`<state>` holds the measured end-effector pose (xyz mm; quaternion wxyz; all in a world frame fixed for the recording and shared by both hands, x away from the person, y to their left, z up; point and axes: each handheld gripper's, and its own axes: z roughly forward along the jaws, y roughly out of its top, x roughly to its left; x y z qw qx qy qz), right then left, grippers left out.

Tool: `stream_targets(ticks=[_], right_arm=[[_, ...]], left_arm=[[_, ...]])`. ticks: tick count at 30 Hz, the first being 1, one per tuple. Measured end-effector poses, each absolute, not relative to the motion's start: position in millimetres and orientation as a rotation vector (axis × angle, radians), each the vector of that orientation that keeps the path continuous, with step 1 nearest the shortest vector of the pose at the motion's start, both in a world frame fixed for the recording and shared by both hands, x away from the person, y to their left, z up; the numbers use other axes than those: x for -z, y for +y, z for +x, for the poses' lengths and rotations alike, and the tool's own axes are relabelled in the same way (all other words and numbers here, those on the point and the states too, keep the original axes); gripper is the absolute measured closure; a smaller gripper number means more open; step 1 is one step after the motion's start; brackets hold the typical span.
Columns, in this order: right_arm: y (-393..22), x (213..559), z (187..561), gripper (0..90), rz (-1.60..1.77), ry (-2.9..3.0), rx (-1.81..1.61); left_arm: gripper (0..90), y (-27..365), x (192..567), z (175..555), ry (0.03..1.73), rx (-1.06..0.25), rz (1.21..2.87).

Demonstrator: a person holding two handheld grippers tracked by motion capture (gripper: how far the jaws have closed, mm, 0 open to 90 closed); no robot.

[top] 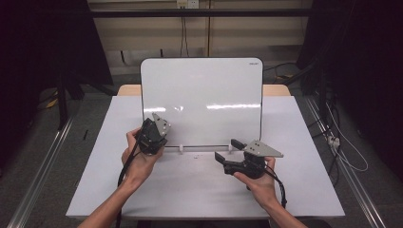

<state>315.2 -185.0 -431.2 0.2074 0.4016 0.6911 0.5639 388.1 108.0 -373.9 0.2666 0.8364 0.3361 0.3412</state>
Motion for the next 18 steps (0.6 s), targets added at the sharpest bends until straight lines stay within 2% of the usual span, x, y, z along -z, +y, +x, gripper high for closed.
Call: stream_targets(ticks=[14, 18], right_arm=[[-186.0, 431.1, 315.5, 20.1, 1.109, 1.925, -1.567], [-187.8, 431.2, 315.7, 19.5, 1.123, 1.921, -1.562]], left_arm=[[64.5, 110.4, 374.5, 396.2, 0.901, -0.866, 2.254], [60.8, 113.4, 375.9, 397.5, 0.920, -0.834, 2.222]])
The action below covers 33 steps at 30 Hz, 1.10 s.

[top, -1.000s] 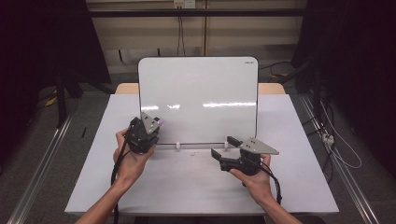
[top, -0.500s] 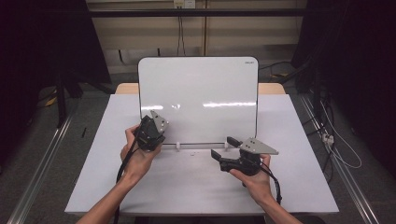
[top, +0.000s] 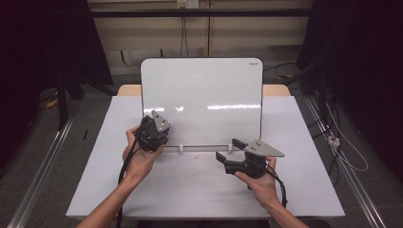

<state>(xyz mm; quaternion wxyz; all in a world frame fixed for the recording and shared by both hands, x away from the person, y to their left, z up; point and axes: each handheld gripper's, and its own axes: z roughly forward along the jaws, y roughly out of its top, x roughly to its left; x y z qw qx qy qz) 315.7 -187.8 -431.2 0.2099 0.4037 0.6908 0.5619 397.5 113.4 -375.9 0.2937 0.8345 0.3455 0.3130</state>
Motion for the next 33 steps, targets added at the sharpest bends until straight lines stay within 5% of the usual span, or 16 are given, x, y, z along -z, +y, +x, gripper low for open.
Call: stream_targets(ticks=[19, 33], right_arm=[[-193, 431, 318, 8.5, 1.141, 1.900, -1.478], [-210, 430, 311, 5.5, 1.167, 1.894, -1.417]], left_arm=[[6.1, 126, 373, 389, 0.889, -0.700, 2.049], [3.7, 158, 382, 365, 0.937, -0.551, 1.886]])
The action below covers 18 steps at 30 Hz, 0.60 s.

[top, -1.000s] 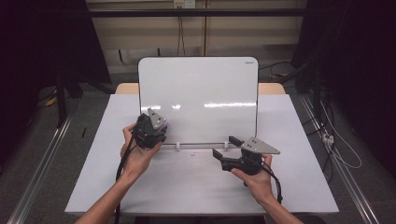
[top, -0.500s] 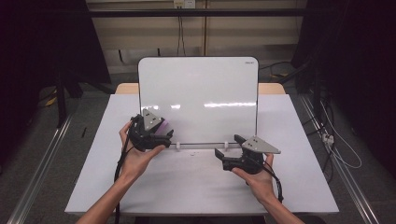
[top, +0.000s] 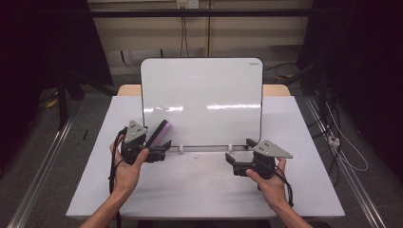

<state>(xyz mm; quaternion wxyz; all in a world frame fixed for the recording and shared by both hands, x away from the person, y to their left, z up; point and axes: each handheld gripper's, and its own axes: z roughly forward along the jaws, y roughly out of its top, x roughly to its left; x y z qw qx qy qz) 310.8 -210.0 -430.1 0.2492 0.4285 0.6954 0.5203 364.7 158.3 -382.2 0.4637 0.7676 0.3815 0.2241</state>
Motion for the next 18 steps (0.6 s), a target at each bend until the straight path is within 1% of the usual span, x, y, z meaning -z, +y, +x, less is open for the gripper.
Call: stream_targets(ticks=[4, 7, 10, 14, 18], right_arm=[[-219, 431, 306, 5.5, 1.185, 1.884, -1.391], [-225, 431, 303, 5.4, 1.192, 1.882, -1.377], [-230, 432, 301, 5.5, 1.201, 1.874, -1.360], [-237, 433, 298, 5.8, 1.216, 1.864, -1.335], [-245, 435, 294, 6.0, 1.229, 1.855, -1.309]], left_arm=[[4.5, 170, 389, 355, 0.945, -0.544, 1.852], [4.2, 177, 394, 350, 0.986, -0.552, 1.840], [4.7, 185, 398, 346, 1.013, -0.540, 1.848], [4.7, 192, 400, 339, 1.009, -0.538, 1.851], [4.2, 200, 403, 330, 1.014, -0.562, 1.867]])
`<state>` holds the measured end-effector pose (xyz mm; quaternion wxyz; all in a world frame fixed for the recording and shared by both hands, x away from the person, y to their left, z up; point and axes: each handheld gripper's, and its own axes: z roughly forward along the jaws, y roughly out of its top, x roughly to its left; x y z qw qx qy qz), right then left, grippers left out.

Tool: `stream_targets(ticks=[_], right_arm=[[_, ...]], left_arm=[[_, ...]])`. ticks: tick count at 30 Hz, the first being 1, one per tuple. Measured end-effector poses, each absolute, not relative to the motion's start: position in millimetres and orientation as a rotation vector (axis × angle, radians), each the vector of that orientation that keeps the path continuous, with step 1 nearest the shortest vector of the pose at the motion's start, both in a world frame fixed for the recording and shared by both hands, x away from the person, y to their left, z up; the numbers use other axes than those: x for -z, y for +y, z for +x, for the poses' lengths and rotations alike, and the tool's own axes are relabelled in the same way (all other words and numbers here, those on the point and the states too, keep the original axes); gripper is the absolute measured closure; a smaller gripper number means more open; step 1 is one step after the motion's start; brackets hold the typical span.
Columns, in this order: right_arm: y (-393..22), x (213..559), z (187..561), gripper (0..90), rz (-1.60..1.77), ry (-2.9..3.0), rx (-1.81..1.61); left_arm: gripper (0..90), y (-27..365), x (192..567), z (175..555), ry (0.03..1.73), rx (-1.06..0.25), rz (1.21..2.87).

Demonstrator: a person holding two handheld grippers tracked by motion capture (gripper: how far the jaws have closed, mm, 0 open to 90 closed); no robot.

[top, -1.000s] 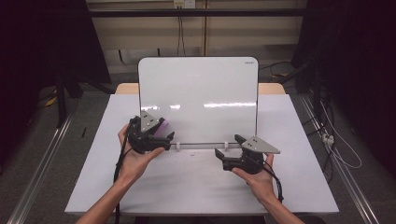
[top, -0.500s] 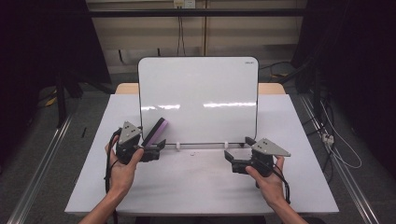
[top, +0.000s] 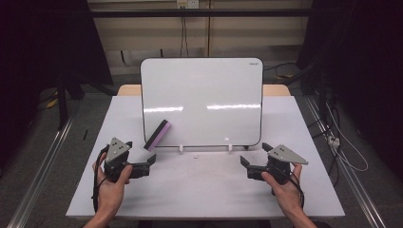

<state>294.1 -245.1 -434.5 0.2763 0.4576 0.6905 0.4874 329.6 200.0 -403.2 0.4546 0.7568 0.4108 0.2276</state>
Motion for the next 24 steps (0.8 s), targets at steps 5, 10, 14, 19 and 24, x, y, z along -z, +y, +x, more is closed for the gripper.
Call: stream_targets(ticks=[5, 10, 14, 19, 24], right_arm=[[-257, 436, 290, 6.0, 1.249, 1.856, -1.277], [-271, 438, 287, 6.2, 1.284, 1.827, -1.252], [-279, 445, 282, 6.3, 1.319, 1.801, -1.253], [-281, 445, 277, 6.1, 1.319, 1.771, -1.276], [-279, 447, 276, 6.1, 1.316, 1.784, -1.266]], left_arm=[[4.2, 208, 410, 323, 1.051, -0.541, 1.861], [4.5, 212, 415, 318, 1.059, -0.571, 1.839], [4.3, 213, 422, 312, 1.042, -0.598, 1.822], [4.2, 218, 425, 305, 1.057, -0.604, 1.814], [4.0, 221, 426, 307, 1.081, -0.618, 1.790]])
